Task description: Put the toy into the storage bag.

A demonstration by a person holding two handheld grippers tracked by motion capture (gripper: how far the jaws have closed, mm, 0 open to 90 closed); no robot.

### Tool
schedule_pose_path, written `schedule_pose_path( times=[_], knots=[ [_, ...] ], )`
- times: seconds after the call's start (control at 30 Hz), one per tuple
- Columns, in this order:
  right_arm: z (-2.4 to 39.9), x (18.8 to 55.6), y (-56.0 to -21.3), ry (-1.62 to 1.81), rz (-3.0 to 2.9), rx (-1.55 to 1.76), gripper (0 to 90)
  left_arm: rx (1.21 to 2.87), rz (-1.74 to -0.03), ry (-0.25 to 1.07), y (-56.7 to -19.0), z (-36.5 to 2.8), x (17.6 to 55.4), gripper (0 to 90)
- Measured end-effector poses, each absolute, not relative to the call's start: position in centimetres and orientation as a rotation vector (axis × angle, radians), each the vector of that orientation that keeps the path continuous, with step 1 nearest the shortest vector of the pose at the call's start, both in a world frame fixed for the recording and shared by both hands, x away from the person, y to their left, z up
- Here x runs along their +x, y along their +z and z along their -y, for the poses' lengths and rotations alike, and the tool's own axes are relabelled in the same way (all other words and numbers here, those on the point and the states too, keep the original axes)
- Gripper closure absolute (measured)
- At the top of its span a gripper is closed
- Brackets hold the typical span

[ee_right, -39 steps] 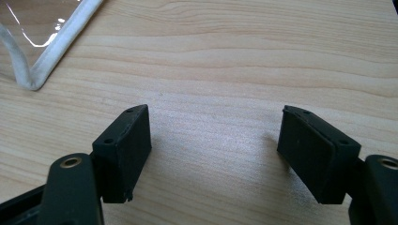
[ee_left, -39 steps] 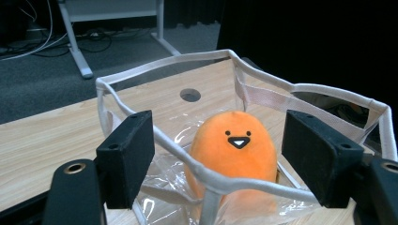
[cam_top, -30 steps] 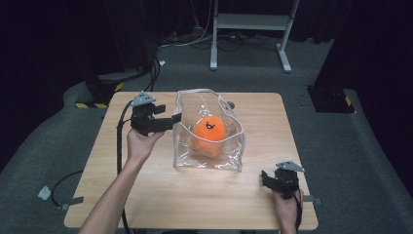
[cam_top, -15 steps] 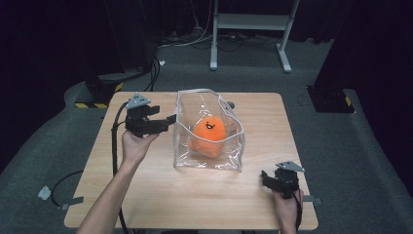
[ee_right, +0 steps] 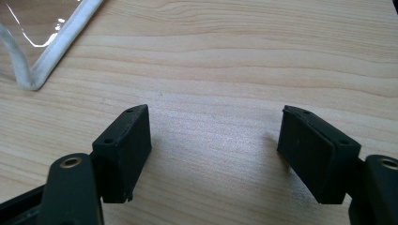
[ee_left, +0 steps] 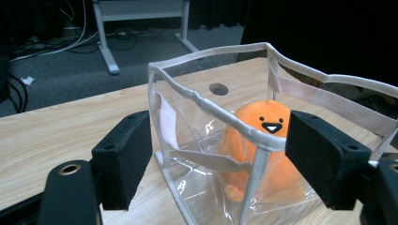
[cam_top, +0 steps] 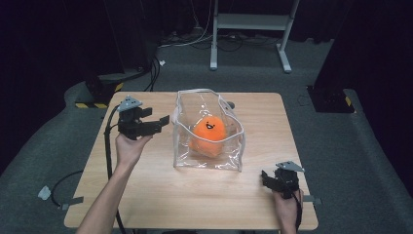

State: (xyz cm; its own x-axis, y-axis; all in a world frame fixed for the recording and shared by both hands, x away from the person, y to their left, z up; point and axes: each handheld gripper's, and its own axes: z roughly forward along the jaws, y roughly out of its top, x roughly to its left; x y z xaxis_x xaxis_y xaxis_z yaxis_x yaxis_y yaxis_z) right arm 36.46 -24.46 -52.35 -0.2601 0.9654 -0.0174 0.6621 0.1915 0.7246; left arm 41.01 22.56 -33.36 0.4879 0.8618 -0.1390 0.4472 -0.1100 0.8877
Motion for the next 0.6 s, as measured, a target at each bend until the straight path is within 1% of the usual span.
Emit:
schedule_pose_path(
  times=[0.33,0.6],
  knots=[
    [24.5,36.4,-52.3,0.840,-1.995,1.519,25.6,1.743,-1.121,0.544,-33.2,-23.1,40.5,23.3],
    [24.5,36.5,-52.4,0.840,-1.995,1.519,25.7,1.741,-1.150,0.529,-33.6,-23.8,40.1,22.1]
  ],
)
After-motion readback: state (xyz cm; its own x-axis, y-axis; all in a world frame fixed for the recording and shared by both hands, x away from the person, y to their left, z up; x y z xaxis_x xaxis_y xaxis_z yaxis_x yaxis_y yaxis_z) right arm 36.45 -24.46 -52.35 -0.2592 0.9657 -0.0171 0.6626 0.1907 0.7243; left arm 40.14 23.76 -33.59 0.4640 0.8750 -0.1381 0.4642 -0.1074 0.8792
